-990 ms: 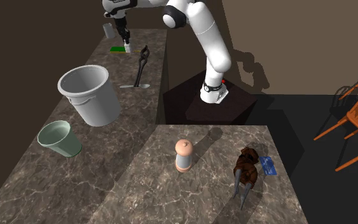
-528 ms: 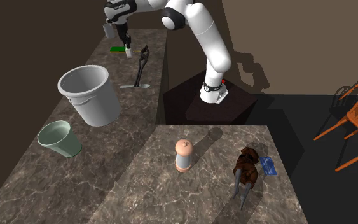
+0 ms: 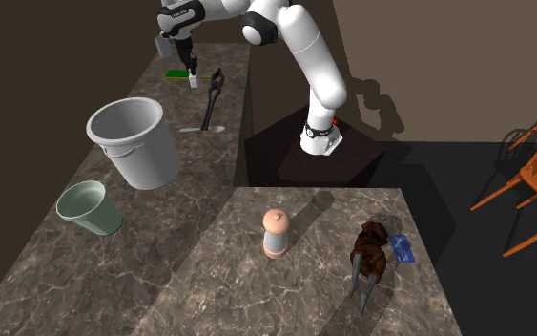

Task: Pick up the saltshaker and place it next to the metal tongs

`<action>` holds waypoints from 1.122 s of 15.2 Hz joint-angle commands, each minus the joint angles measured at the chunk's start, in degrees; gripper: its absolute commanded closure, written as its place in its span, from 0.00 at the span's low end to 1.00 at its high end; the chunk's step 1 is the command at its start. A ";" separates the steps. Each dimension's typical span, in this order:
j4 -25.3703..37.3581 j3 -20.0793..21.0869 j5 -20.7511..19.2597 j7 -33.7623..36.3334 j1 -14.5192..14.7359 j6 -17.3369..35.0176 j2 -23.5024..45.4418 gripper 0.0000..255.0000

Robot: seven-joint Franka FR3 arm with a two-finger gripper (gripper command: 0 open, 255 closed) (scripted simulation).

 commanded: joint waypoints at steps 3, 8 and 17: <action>-0.01 0.00 0.00 0.00 0.00 0.01 0.00 0.00; 1.16 -0.26 -0.41 0.29 -0.04 -1.57 -0.53 0.00; 5.03 -0.83 -1.33 1.03 -0.40 -6.23 -1.64 0.00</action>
